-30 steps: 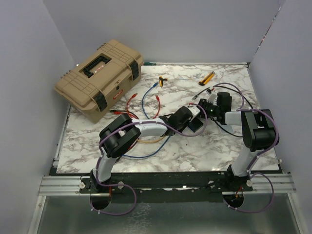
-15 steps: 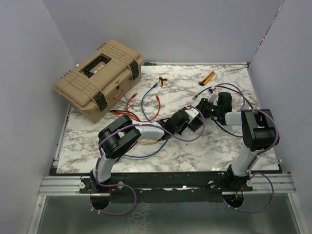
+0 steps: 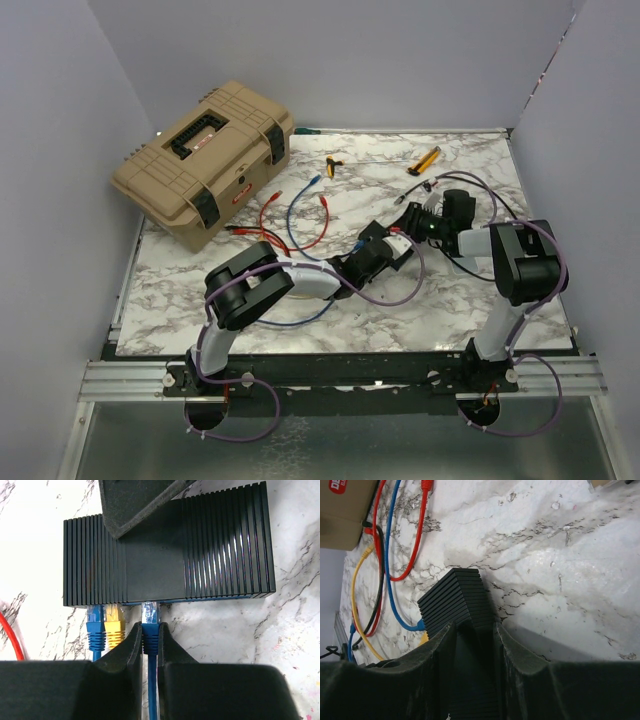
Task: Insert the plug into the switch port
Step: Insert the connector into the switch port.
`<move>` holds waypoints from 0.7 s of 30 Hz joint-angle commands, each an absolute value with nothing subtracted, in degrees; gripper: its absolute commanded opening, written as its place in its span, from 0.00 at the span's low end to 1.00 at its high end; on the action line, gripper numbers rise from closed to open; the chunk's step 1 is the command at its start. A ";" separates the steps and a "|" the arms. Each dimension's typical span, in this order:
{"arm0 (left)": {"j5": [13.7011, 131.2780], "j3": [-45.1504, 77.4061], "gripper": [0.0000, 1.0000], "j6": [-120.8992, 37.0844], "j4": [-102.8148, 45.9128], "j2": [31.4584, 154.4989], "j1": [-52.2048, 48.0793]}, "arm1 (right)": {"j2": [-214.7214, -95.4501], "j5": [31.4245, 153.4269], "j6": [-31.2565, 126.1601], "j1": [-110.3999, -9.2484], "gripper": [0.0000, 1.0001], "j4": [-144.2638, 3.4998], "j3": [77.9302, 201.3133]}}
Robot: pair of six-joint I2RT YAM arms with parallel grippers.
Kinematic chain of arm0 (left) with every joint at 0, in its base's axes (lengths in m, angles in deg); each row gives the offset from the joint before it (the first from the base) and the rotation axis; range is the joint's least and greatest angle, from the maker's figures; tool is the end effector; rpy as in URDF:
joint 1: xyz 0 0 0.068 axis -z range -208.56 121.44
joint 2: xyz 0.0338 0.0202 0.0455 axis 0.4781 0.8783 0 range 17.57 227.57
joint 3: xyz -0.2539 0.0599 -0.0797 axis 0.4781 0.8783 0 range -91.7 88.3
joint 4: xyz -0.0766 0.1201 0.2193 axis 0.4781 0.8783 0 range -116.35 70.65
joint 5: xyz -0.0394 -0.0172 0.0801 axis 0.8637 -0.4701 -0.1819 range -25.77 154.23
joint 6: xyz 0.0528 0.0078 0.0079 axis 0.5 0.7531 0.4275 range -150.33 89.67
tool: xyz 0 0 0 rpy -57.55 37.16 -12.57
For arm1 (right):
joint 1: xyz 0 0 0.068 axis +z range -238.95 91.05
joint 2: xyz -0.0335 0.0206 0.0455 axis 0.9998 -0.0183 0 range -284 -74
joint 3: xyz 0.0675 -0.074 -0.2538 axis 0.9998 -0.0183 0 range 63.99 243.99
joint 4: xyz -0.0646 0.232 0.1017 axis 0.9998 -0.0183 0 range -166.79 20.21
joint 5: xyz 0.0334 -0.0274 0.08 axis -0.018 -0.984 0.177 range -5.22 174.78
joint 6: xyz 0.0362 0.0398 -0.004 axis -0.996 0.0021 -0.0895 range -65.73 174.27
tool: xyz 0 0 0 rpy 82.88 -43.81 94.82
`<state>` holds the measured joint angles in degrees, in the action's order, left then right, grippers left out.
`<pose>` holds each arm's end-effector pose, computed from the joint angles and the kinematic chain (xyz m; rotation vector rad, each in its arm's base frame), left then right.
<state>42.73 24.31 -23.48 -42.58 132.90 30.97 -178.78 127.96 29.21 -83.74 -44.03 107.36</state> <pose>0.2245 -0.3558 0.1366 0.9892 1.8956 -0.1285 0.3349 0.0550 0.1242 -0.0602 2.2128 1.1194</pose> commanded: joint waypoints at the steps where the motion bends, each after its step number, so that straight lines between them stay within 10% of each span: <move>1: 38.20 23.69 0.00 -23.80 -49.06 133.52 30.86 | -181.38 139.36 26.75 -78.49 0.38 -50.57 106.40; 21: 35.62 21.37 0.00 -33.12 -56.40 131.84 27.61 | -183.11 142.32 32.00 -72.37 0.38 -58.17 110.65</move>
